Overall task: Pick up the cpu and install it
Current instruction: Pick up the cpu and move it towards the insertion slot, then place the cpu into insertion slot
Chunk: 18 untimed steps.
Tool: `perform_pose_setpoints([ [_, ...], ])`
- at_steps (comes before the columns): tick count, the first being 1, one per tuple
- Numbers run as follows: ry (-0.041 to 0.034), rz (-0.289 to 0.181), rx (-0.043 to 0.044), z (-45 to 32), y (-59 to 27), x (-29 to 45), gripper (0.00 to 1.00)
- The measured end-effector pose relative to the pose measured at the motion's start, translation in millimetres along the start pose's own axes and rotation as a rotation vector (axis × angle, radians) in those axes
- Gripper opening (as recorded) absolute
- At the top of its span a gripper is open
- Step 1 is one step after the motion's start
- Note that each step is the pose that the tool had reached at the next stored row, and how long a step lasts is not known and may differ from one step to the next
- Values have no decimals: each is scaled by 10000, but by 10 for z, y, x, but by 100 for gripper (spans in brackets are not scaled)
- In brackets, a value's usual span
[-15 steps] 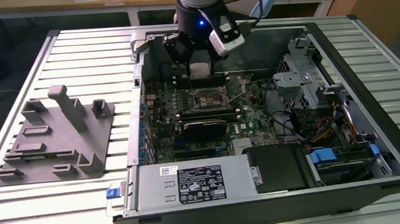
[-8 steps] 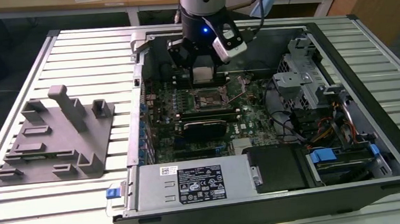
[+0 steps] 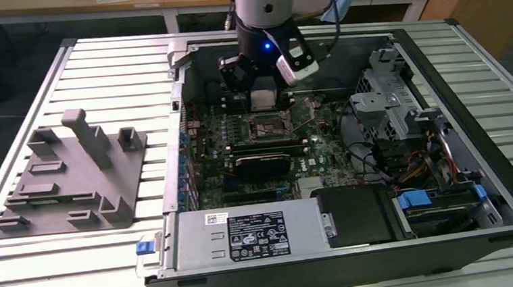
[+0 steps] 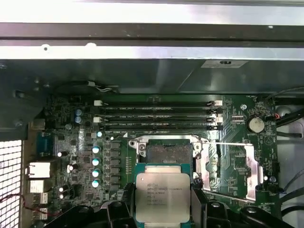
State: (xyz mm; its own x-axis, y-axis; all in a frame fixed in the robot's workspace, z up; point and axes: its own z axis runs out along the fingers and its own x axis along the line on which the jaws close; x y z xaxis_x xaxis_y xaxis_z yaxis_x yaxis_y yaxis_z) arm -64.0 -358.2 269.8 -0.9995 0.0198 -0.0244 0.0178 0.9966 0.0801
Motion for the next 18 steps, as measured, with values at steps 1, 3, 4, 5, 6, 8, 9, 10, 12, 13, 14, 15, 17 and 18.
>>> perform_pose_setpoints([
  [1, 0, -1, 0, 15, 6, -3, 55],
  [3, -1, -1, 0, 46, 20, -8, 55],
  [4, 0, -2, 4, 62, 28, -13, 55],
  [5, -1, -2, 9, 79, 36, -21, 55],
  [6, -1, -1, 14, 94, 41, -29, 55],
  [8, 0, -1, 21, 129, 45, -46, 55],
  [9, -1, -1, 22, 148, 45, -53, 55],
  [10, -1, -1, 22, 166, 44, -61, 55],
  [12, -1, -2, 22, 203, 41, -74, 55],
  [13, -1, -1, 23, 214, 40, -75, 55],
  [14, 0, -1, 24, 215, 40, -75, 55],
  [15, 0, 0, 24, 215, 40, -75, 55],
  [17, -1, -1, 24, 219, 40, -76, 55],
  [18, -1, -1, 24, 219, 40, -76, 55],
])
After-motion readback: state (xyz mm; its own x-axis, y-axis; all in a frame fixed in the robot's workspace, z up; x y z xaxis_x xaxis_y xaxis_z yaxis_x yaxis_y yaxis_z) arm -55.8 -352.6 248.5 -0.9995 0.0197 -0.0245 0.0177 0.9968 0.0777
